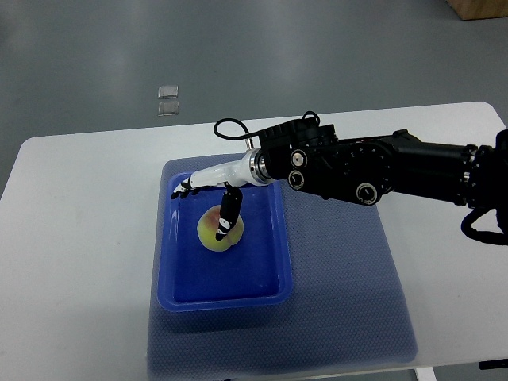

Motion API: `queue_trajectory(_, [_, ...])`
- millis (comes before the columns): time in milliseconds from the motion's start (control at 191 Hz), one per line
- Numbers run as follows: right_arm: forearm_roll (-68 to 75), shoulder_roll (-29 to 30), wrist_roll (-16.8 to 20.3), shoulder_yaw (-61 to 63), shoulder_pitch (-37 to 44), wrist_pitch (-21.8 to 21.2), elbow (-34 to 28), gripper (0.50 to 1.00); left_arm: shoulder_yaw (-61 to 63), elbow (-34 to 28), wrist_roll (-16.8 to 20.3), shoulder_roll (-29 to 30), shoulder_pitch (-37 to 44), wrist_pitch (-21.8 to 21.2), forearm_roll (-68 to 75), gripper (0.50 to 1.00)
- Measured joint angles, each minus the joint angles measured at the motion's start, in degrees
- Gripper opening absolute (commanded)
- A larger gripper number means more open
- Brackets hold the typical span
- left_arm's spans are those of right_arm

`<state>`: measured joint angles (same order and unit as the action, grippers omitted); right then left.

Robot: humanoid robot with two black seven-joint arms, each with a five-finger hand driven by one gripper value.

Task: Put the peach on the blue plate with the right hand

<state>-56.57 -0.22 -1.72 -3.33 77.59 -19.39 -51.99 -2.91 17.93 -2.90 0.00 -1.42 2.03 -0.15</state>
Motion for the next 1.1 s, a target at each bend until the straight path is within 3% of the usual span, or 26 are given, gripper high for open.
queue_trajectory(266, [4.34, -14.84, -0.41, 19.65, -1.16, -2.23, -0.51, 0.930, 0.02, 0.29, -0.02, 0.00, 0.02, 0.05, 0.06, 1.000])
queue_trajectory(434, [16.47, -20.33, -0.71, 37.77, -13.32, -2.60, -0.46, 0.930, -0.04, 0.91, -0.01, 0.00, 0.00, 0.08, 0.06, 1.000])
queue_trajectory(564, [26.19, -19.20, -0.88, 51.90, -24.21, -1.79, -0.10, 0.930, -0.01, 1.30, -0.08, 0.00, 0.01, 0.08, 0.06, 1.000])
queue_trajectory(742, [38.29, -11.86, -4.28, 65.87, -36.68, 1.24, 3.29, 0.930, 0.01, 1.40, -0.13, 0.00, 0.02, 0.08, 0.14, 1.000])
queue_trajectory(920, [44.48, -7.30, -9.73, 69.72, -40.89, 1.73, 9.40, 0.930, 0.01, 1.46, -0.17, 0.00, 0.03, 0.07, 0.16, 1.000])
queue_trajectory(1102, [48.29, -5.23, -11.08, 70.05, -41.76, 1.83, 11.62, 0.930, 0.01, 1.44, -0.18, 0.00, 0.02, 0.00, 0.16, 1.000])
